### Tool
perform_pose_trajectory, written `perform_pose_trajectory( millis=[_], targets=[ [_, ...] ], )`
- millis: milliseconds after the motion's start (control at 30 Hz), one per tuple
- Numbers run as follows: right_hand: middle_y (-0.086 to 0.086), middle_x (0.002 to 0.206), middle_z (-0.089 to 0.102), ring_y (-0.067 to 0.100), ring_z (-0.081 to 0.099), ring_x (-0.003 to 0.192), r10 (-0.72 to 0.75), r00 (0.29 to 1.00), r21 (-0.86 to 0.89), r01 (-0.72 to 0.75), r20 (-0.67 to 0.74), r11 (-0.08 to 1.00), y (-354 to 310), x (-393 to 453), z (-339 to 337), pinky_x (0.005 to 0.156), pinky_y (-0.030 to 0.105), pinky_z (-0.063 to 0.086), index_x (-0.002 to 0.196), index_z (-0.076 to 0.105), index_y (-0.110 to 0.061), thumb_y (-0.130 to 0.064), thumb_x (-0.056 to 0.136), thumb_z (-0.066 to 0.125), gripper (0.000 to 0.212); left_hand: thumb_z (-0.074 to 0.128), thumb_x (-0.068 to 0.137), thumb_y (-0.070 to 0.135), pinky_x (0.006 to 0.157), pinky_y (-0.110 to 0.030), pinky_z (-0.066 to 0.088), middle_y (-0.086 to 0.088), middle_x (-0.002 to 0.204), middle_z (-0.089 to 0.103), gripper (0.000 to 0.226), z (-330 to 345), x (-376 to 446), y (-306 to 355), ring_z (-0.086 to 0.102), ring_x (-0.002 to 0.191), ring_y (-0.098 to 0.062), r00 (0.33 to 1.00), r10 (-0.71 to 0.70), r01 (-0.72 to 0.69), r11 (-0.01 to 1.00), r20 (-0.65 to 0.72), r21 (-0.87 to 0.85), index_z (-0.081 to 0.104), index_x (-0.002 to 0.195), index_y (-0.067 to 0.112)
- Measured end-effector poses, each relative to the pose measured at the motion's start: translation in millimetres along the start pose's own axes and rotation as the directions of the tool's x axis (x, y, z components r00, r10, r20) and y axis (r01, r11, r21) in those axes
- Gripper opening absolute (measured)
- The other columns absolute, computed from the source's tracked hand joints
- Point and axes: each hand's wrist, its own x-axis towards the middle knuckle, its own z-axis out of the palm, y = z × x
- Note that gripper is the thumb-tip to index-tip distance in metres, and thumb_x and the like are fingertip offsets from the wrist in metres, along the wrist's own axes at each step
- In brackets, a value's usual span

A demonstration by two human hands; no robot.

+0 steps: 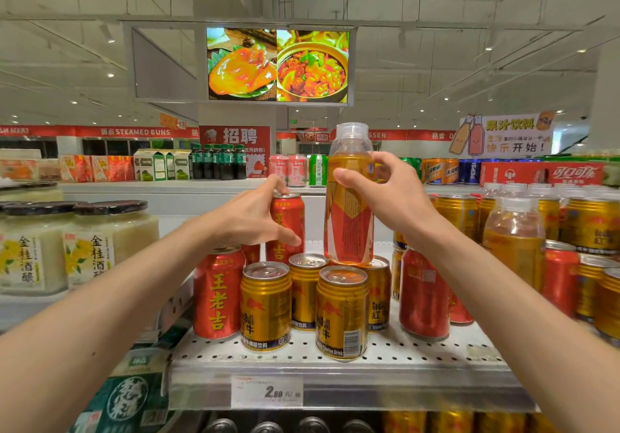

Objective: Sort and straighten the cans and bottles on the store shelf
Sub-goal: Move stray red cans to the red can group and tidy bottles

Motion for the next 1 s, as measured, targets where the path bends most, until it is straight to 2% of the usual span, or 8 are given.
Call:
perform_pose_trajectory(
  millis=[67,167,333,500,700,833,900,1000],
  targets=[
    [-0.008,0.119,0.066,0.003,0.06,0.107,-0.007,1.0,-0.01,0.007,0.004,1.0,0.0,-0.9,-1.1,0.084,0.026,0.054,0.136,0.055,-0.023,-0.055,0.081,0.075,0.067,0.091,0.064,0.044,0.071,-0.028,0.053,0.002,0.101,0.067,0.081,3.4,5.2,-4.5,0.068,0.085,-0.014,0.999,-0.034,0.033,0.998,0.022,0.053,0.034,0.12,0.03],
    [-0.008,0.12,0.065,0.0,0.059,0.106,-0.017,1.0,-0.006,0.017,0.014,1.0,-0.2,-1.8,-2.2,0.08,0.023,0.052,0.137,0.054,-0.023,-0.054,0.082,0.075,0.066,0.092,0.057,0.051,0.076,-0.035,0.053,0.003,0.101,0.064,0.079,8.1,12.5,-9.2,0.064,0.089,-0.017,0.997,-0.067,0.061,0.982,0.032,0.176,0.04,0.114,0.03],
    [-0.01,0.119,0.064,-0.004,0.057,0.104,-0.029,0.999,-0.008,0.029,0.03,1.0,-1.5,-5.0,-4.3,0.079,0.019,0.049,0.137,0.054,-0.024,-0.053,0.083,0.075,0.065,0.089,0.061,0.05,0.077,-0.035,0.048,0.001,0.107,0.059,0.071,12.6,20.7,-13.2,0.057,0.096,-0.021,0.989,-0.105,0.063,0.934,0.101,0.353,0.046,0.112,0.027],
    [-0.011,0.119,0.063,-0.007,0.055,0.102,-0.036,0.999,-0.014,0.036,0.033,0.999,-3.6,-7.5,-5.6,0.073,0.014,0.045,0.136,0.054,-0.025,-0.051,0.084,0.075,0.062,0.087,0.065,0.052,0.082,-0.038,0.051,0.0,0.11,0.057,0.068,14.3,23.1,-11.7,0.057,0.099,-0.023,0.976,-0.157,0.084,0.909,0.149,0.408,0.046,0.112,0.026],
    [-0.015,0.113,0.061,-0.007,0.055,0.099,-0.021,0.999,-0.013,0.022,0.034,1.0,-7.2,-10.7,-4.8,0.072,0.015,0.046,0.137,0.053,-0.024,-0.05,0.084,0.075,0.063,0.085,0.069,0.05,0.08,-0.035,0.053,0.001,0.115,0.06,0.065,6.0,14.2,-10.6,0.063,0.102,-0.023,0.972,-0.182,0.136,0.951,0.146,0.278,0.056,0.122,0.025],
    [-0.021,0.106,0.057,-0.008,0.054,0.096,-0.011,1.0,-0.025,0.012,0.025,1.0,-10.0,-12.4,-4.0,0.07,0.014,0.045,0.138,0.052,-0.025,-0.051,0.084,0.075,0.065,0.078,0.081,0.045,0.092,-0.036,0.053,-0.002,0.126,0.065,0.054,-2.6,5.0,-9.8,0.063,0.111,-0.021,0.991,-0.087,0.073,0.989,0.106,0.129,0.062,0.125,0.018],
    [-0.021,0.106,0.057,-0.007,0.055,0.095,-0.002,1.0,-0.023,0.002,0.014,1.0,-11.3,-13.3,-3.8,0.07,0.014,0.045,0.139,0.05,-0.024,-0.051,0.083,0.075,0.067,0.073,0.088,0.037,0.093,-0.032,0.053,-0.004,0.129,0.065,0.046,-9.1,-1.7,-6.8,0.063,0.112,-0.017,0.999,-0.03,0.029,0.999,0.032,0.035,0.061,0.127,0.017],
    [-0.021,0.105,0.058,-0.006,0.057,0.093,0.015,1.0,-0.016,-0.015,-0.005,1.0,-13.8,-15.5,-3.1,0.066,0.011,0.045,0.136,0.052,-0.023,-0.049,0.084,0.076,0.063,0.064,0.095,0.036,0.083,-0.024,0.052,0.0,0.123,0.067,0.037,-12.0,-18.5,4.7,0.063,0.107,-0.01,0.992,0.042,-0.053,0.994,-0.116,-0.095,0.061,0.128,0.018]
  ],
)
